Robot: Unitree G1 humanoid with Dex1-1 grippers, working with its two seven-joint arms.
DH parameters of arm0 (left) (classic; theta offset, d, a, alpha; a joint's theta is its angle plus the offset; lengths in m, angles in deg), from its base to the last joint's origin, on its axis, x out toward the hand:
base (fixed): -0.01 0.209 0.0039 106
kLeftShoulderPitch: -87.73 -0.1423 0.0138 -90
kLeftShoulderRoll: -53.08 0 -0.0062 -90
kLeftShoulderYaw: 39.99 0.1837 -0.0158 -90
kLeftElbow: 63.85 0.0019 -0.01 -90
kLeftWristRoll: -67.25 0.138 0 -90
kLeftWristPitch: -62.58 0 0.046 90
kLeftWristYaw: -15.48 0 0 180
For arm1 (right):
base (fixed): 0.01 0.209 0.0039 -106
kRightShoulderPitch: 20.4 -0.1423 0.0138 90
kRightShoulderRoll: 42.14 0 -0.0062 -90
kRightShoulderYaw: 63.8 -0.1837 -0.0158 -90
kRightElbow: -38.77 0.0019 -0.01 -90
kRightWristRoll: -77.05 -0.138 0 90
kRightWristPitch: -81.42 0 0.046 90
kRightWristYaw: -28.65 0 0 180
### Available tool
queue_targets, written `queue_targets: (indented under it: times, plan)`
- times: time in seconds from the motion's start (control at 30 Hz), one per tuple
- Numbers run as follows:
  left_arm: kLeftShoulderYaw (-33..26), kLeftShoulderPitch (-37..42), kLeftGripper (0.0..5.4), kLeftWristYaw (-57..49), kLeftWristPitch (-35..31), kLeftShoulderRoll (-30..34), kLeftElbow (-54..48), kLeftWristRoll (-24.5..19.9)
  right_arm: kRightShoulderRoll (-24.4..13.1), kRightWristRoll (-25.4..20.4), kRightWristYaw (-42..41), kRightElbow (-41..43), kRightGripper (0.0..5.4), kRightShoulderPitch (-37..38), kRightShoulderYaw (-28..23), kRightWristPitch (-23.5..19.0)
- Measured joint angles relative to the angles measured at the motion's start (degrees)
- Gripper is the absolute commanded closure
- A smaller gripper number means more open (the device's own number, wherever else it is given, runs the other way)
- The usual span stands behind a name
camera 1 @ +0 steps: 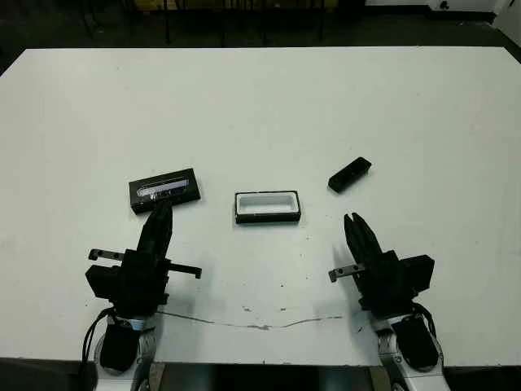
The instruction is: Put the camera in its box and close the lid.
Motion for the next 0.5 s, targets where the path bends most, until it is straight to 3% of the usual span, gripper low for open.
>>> queue_targets:
  times: [0.37,0.5]
  plan:
    - [0.2,0.0,5.38,-0.1,0.5,-0.1,0.1,0.1,-0.1,-0.6,-1.0,-0.1,5.40,-0.1,-0.4,0.1]
    - [0.6,-0.1,5.38,-1.0,0.5,-0.2,-0.1,1.3,-2.7,-2.4,-3.1,6.5,5.40,-1.3,-3.3,-3.0]
